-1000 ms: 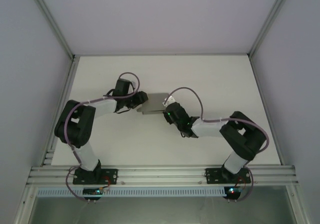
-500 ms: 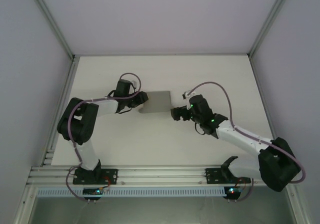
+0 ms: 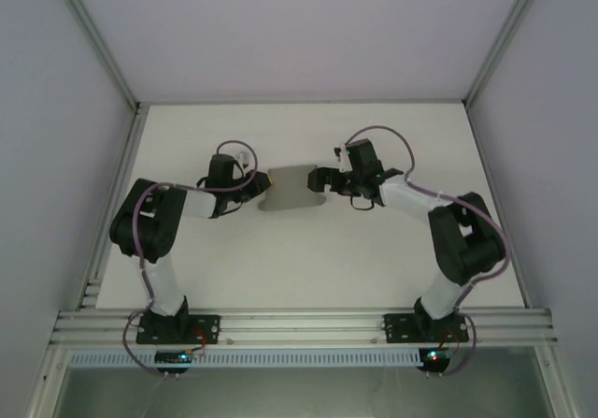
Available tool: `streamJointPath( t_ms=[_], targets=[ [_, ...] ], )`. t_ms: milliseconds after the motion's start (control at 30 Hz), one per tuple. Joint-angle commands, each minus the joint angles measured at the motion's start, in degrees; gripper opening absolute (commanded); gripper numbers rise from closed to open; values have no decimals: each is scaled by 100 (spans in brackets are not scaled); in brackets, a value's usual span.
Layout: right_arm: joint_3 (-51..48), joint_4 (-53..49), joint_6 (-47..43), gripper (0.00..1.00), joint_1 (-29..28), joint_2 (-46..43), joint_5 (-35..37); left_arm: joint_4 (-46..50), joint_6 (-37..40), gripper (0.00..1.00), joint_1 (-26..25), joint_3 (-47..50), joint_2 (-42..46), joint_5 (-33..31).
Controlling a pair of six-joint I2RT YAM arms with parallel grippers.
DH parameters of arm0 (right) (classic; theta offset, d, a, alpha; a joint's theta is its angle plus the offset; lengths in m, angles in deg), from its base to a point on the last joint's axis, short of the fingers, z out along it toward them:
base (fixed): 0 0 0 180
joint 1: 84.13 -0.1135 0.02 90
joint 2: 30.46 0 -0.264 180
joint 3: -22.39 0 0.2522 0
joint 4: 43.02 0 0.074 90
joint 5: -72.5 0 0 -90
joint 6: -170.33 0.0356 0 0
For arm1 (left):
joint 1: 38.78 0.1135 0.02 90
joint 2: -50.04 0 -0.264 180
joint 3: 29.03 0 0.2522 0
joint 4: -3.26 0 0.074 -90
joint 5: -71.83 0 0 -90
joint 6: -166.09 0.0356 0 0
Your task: Assemble paper box
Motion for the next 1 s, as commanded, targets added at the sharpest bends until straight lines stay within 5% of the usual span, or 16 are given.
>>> streamJointPath(
  t_ms=[0,600,800,967],
  targets=[
    [299,-48,294,98,63,421,-629,994,17,14,146,474,-518,-209],
    [-6,3387,2620,71,299,1447,-2520,-2,-158,14,181,688,-692,267],
    [155,2842,2288,54,247,1376,-2422,11,10,17,172,593,-490,192],
    [221,2231,2100,44,264,1136,-2256,14,291,29,137,373,-65,190]
  ],
)
